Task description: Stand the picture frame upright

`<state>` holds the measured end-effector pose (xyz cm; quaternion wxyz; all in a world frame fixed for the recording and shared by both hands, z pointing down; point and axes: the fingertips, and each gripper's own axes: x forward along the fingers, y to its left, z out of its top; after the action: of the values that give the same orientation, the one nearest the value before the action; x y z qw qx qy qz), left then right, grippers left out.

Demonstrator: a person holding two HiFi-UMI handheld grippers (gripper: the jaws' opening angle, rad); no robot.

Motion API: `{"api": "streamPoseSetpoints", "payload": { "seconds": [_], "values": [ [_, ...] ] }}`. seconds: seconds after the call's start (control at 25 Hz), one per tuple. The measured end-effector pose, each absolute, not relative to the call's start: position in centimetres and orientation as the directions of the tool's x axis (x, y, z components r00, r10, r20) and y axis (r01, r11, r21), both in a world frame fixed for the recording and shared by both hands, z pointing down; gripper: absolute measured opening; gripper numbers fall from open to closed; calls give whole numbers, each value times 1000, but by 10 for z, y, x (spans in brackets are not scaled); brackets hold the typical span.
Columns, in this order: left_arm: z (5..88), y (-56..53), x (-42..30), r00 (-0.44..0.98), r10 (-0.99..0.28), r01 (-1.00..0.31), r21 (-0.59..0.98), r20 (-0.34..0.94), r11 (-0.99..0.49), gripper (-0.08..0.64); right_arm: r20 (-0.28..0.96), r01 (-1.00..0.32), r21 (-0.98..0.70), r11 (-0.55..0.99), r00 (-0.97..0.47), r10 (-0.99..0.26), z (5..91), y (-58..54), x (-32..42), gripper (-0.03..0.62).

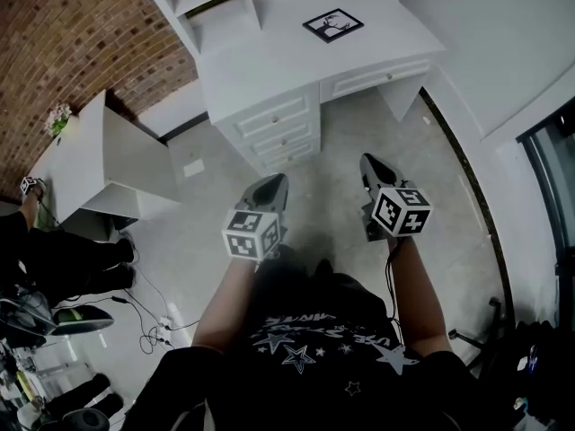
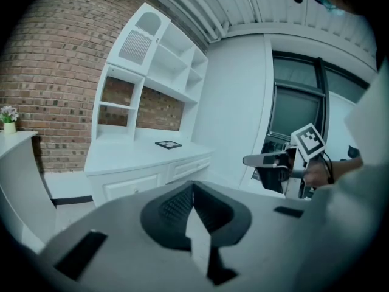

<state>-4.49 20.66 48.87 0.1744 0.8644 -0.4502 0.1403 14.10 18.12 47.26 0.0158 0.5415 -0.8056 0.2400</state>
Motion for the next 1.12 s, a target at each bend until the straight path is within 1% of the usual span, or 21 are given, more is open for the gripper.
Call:
{"api": "streamPoseSetpoints", "payload": {
  "seconds": [0.24,0.48,0.76,1.12],
  "values": [
    [488,209,-56,526,-750,-848,172,402,-502,18,308,-876,-398,272,-407,-860,480,176,145,15],
    [493,181,-66,530,-746,-846,184,403,-501,18,337,-881,-399,254,-398,-853,490,153,137,15],
    [502,116,-60,571,-713,-818,211,406,-535,18,383,-900,-386,203,-356,-853,503,100,143,15],
    [505,3,-66,614,-674,-785,227,412,-576,18,424,-913,-385,137,-307,-852,514,-2,139,15]
  ]
}}
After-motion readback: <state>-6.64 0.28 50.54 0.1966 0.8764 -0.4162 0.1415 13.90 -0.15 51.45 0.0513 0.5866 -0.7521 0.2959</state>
